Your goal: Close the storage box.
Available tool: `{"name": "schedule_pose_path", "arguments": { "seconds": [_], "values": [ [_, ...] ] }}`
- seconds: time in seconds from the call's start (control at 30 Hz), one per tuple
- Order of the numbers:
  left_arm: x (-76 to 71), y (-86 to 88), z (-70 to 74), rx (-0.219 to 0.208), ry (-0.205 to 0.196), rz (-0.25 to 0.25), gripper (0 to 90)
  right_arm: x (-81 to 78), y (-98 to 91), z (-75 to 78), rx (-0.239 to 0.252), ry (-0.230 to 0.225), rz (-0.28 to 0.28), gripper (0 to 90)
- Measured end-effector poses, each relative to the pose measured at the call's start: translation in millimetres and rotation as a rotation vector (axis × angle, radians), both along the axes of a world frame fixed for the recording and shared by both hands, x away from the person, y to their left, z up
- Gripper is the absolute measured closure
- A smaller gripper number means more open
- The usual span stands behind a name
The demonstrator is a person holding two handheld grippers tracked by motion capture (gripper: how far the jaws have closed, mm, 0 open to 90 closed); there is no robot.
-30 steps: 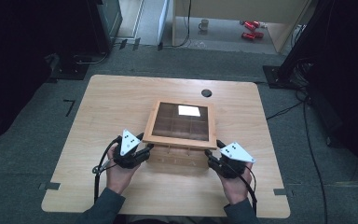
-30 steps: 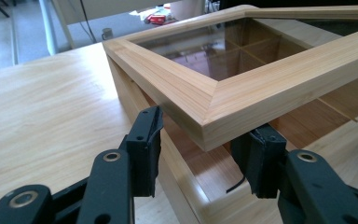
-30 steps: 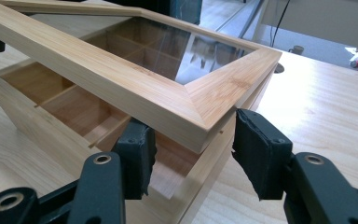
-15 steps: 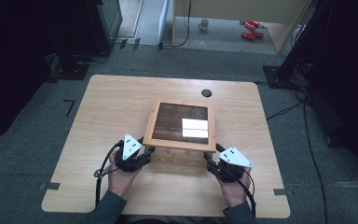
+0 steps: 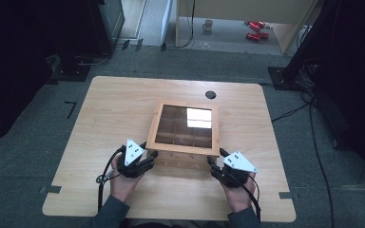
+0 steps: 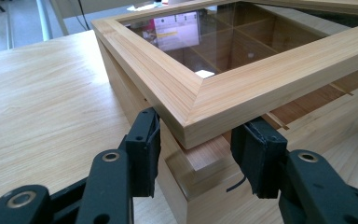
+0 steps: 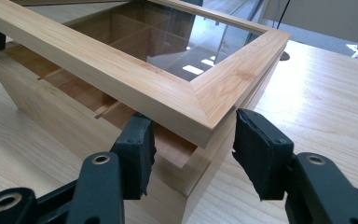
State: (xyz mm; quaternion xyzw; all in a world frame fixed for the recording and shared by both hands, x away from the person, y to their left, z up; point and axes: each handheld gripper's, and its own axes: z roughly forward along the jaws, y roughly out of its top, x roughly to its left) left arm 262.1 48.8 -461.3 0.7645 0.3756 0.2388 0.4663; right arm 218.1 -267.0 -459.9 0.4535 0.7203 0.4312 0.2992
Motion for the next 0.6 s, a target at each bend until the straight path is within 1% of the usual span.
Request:
{"name": "schedule_pose_path", "arguments": {
  "seconds": [0.07,0.13,0.23,0.6],
  "values": [
    [-0.8,0.0,-1.1,0.0,0.003,0.001,53.3,-0.3,-0.4,-1.0,0.0,0.001,0.001,48.3],
    [-1.4,-0.3,-1.7,0.008,0.0,0.003,53.2,-0.9,-0.5,-2.1,0.0,0.006,0.0,48.3],
    [-2.5,0.2,-2.8,0.004,0.003,0.002,53.1,-1.7,-0.7,-3.0,0.001,0.007,0.0,48.3],
    [-7.5,1.4,-7.0,0.013,0.007,0.005,52.7,-5.5,-1.1,-7.4,0.002,0.021,-0.002,48.2]
  ]
}}
